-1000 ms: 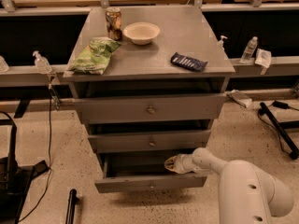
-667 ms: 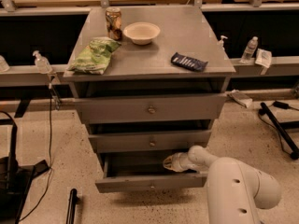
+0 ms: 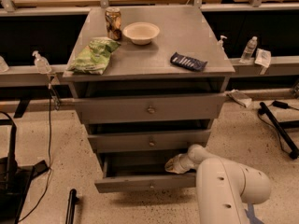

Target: Open bottom drawer

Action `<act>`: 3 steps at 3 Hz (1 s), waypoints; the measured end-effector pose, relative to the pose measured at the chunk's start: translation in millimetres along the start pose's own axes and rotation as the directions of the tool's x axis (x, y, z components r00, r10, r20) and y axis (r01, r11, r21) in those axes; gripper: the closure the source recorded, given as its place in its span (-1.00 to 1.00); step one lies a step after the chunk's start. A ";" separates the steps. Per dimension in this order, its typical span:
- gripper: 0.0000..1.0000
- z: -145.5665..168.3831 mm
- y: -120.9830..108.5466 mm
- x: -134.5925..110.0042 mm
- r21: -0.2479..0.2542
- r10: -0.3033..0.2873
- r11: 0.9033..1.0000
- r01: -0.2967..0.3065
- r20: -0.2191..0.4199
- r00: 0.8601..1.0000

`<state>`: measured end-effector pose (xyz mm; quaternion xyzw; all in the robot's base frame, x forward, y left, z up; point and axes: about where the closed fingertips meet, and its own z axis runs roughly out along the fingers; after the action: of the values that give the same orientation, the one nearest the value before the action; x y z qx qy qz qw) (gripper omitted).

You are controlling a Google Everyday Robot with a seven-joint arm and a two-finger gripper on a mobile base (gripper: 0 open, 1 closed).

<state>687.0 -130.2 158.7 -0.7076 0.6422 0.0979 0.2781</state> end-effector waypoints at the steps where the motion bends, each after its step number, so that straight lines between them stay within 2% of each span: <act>1: 1.00 -13.1 20.7 6.1 -0.056 -0.012 0.998 0.011 -0.010 1.000; 3: 1.00 -34.6 61.4 9.4 -0.175 -0.048 0.984 0.043 -0.026 0.999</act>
Offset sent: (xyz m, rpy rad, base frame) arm -0.0665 -0.0322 0.0091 -0.0902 0.1359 0.1357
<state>621.7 -157.5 166.2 -0.7450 0.6189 0.1369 0.2077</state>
